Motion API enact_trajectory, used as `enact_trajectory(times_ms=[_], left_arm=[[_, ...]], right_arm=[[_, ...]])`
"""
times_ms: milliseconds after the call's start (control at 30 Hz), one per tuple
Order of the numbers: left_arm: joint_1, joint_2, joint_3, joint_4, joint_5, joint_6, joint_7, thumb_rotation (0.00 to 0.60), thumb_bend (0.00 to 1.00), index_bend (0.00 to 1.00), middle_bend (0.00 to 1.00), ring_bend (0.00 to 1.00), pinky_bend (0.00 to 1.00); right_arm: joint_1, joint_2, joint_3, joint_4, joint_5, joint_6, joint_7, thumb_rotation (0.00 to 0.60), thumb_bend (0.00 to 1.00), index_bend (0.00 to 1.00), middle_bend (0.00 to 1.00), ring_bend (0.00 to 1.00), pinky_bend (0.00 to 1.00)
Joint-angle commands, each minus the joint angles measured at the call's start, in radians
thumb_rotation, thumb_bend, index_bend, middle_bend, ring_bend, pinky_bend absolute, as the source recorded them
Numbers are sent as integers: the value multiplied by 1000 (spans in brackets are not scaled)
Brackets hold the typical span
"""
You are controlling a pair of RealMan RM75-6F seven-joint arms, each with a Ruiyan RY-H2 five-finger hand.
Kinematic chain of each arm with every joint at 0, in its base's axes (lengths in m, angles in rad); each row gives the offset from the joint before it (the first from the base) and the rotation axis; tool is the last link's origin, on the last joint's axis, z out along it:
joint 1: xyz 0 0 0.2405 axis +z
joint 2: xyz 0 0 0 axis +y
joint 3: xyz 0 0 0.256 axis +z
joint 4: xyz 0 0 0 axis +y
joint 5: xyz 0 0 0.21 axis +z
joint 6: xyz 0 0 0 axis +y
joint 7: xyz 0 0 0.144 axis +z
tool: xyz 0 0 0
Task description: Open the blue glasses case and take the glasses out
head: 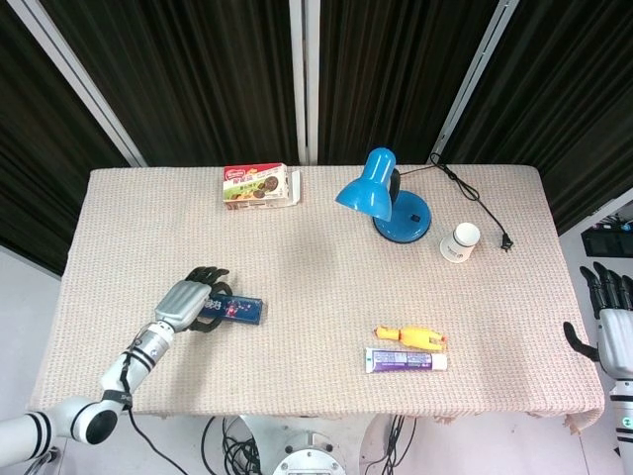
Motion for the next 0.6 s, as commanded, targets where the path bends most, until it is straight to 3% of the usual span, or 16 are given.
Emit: enact_trajectory(times_ms=[33, 433, 600], left_arm=[[-16, 16, -6, -20, -31, -28, 0, 600, 608, 590, 97, 0, 0], [-87, 69, -36, -70, -157, -124, 2, 600, 625, 675, 154, 0, 0], [-148, 95, -32, -56, -282, -226, 7, 600, 636, 687, 163, 0, 0]], right_arm=[[0, 0, 0, 0, 0, 0, 1, 600, 266, 0, 0, 0, 0], [2, 0, 0, -2, -2, -2, -1, 600, 247, 0, 0, 0, 0], [3, -1, -2, -1, -3, -4, -2, 600, 243, 0, 0, 0, 0]])
